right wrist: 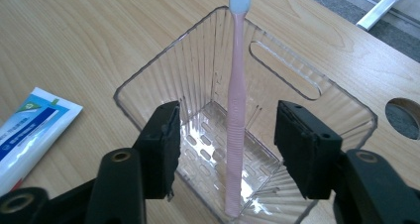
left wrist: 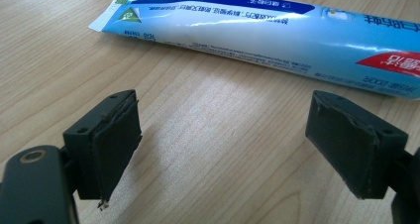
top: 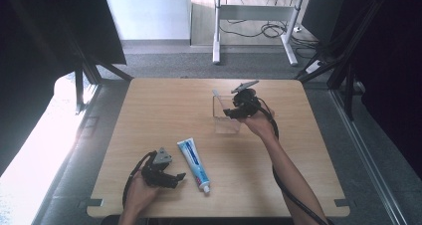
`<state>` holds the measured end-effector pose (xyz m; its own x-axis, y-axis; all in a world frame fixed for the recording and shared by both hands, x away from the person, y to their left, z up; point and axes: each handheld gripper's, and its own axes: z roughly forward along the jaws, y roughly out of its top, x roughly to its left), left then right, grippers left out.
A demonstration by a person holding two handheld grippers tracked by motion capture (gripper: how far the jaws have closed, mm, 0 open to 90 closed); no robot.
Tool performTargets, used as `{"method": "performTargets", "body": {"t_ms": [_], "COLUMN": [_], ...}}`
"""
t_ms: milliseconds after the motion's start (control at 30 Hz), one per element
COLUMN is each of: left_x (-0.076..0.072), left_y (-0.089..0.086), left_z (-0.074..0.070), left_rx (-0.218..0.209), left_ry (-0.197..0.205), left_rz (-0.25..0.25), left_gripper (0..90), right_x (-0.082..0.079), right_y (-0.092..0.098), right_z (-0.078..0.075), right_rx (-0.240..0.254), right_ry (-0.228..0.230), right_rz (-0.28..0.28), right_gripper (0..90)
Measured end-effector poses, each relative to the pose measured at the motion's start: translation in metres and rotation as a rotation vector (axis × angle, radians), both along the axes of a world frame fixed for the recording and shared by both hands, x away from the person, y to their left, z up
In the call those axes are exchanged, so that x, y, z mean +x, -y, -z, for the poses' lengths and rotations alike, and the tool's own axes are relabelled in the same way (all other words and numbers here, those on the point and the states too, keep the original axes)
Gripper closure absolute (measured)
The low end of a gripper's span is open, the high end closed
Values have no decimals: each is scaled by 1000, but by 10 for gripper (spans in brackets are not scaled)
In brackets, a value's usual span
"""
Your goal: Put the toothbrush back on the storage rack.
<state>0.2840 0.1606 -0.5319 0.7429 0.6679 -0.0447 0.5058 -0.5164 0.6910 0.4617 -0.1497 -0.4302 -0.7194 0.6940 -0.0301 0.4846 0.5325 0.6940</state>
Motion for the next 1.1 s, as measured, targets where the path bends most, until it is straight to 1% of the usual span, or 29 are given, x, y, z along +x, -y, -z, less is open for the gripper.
{"method": "performTargets", "body": {"t_ms": [100,167,300,433,467,500,567,700,767,833,967,1100], "left_x": [0,0,1,1,1,1,1,0,1,1,1,1], "left_y": [0,0,-1,-1,-1,-1,0,0,-1,-1,-1,-1], "left_z": [0,-1,-1,-1,-1,-1,-1,-1,-1,-1,-1,0], "left_rx": [-7,-11,-21,-22,-23,-22,-21,-11,-19,-24,-28,-23], "left_ry": [-3,-5,-6,-7,-7,-7,-6,3,3,3,3,6], "left_rz": [-4,-7,-13,-14,-14,-14,-13,-17,-19,-20,-20,-16], "left_gripper": [140,140,140,140,140,140,139,138,136,135,133,131], "right_x": [-4,-6,-13,-20,-22,-25,-27,-33,-36,-39,-45,-53], "right_y": [3,4,5,6,6,7,8,11,13,15,21,26], "right_z": [-1,-2,-2,-3,-3,-3,-3,-3,-3,-3,-2,-1], "right_rx": [11,16,4,-10,-15,-9,-2,4,1,4,15,21], "right_ry": [10,8,40,53,62,66,66,68,70,68,64,70], "right_rz": [-1,-7,-30,-47,-50,-54,-57,-60,-59,-63,-62,-68], "right_gripper": [378,329,241,154,142,135,129,50,19,3,0,0]}}
